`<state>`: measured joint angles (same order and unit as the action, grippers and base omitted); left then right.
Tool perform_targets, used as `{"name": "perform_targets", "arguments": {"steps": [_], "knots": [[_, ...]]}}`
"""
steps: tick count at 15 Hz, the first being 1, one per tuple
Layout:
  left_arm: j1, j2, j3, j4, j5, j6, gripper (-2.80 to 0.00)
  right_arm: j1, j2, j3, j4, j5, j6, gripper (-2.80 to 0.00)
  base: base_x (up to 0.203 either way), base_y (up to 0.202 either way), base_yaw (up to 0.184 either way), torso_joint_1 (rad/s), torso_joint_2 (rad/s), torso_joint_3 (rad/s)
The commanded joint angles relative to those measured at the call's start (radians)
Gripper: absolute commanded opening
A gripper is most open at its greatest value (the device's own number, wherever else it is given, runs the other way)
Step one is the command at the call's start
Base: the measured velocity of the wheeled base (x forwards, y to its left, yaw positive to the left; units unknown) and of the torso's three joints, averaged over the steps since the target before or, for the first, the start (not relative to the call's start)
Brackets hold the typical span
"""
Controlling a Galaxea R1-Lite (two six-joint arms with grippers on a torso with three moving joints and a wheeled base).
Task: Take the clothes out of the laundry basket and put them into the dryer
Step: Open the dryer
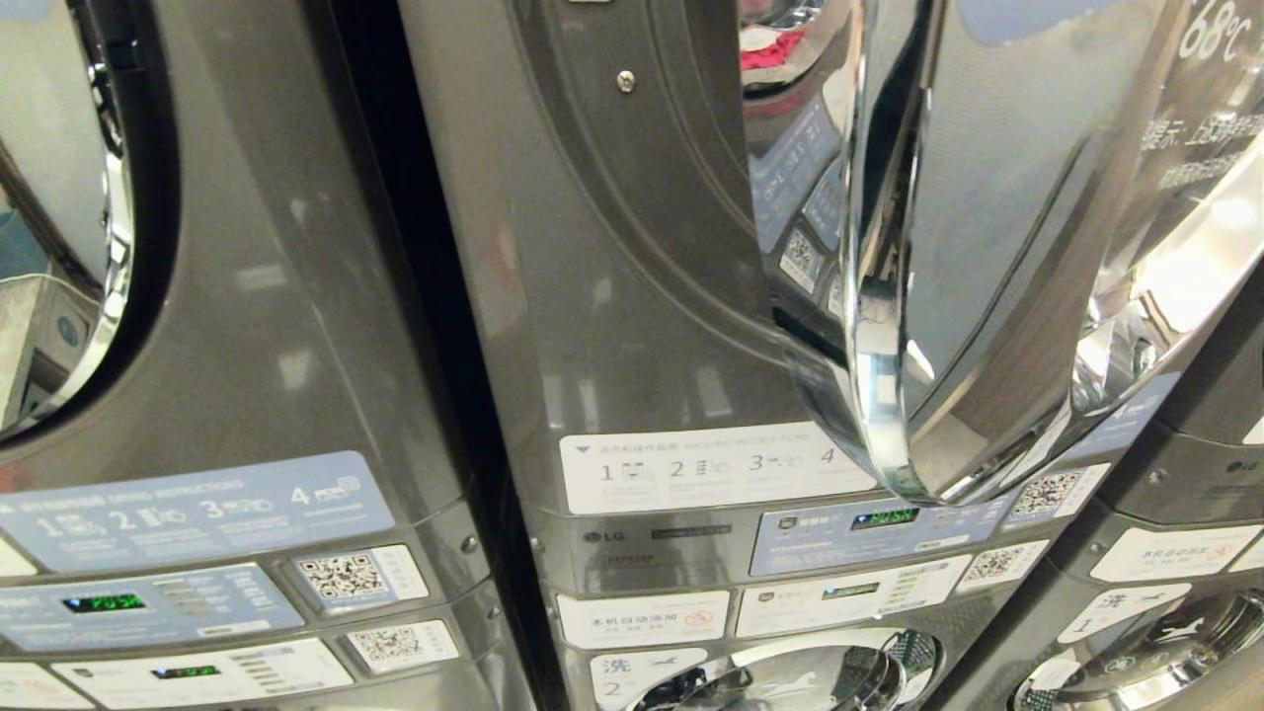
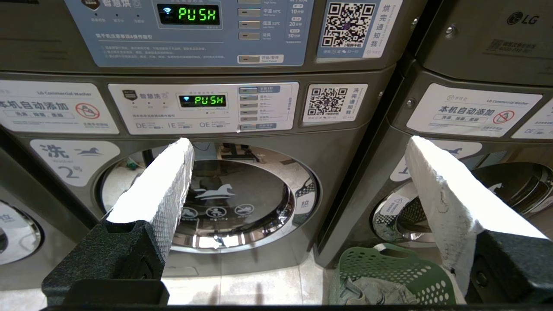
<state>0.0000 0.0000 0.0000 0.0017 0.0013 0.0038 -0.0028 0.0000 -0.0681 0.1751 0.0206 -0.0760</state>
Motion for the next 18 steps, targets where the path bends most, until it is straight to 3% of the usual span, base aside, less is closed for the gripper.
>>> {"name": "perform_targets", "arguments": {"steps": [1,4,13,18], "knots": [[0.000,0.001,0.002,0.000,0.000,0.000,-2.80,0.000,0.002,-0.001,0.001,0.002,-0.002,0.00,0.000,0.000,0.000,0.000,0.00,0.000],[0.000,0.002,0.002,0.000,0.000,0.002,-2.80,0.001,0.002,0.001,0.000,0.000,0.003,0.00,-0.066,0.000,0.000,0.011,0.01,0.001],[0.000,0.000,0.002,0.000,0.000,0.002,-2.80,0.000,0.002,-0.001,0.000,-0.001,0.044,0.00,-0.191,0.000,0.002,-0.002,0.00,0.001],[0.000,0.002,0.002,0.001,0.000,0.002,-2.80,0.000,0.002,-0.002,0.000,-0.002,0.050,0.00,-0.019,0.000,0.000,0.009,0.00,-0.003]]}}
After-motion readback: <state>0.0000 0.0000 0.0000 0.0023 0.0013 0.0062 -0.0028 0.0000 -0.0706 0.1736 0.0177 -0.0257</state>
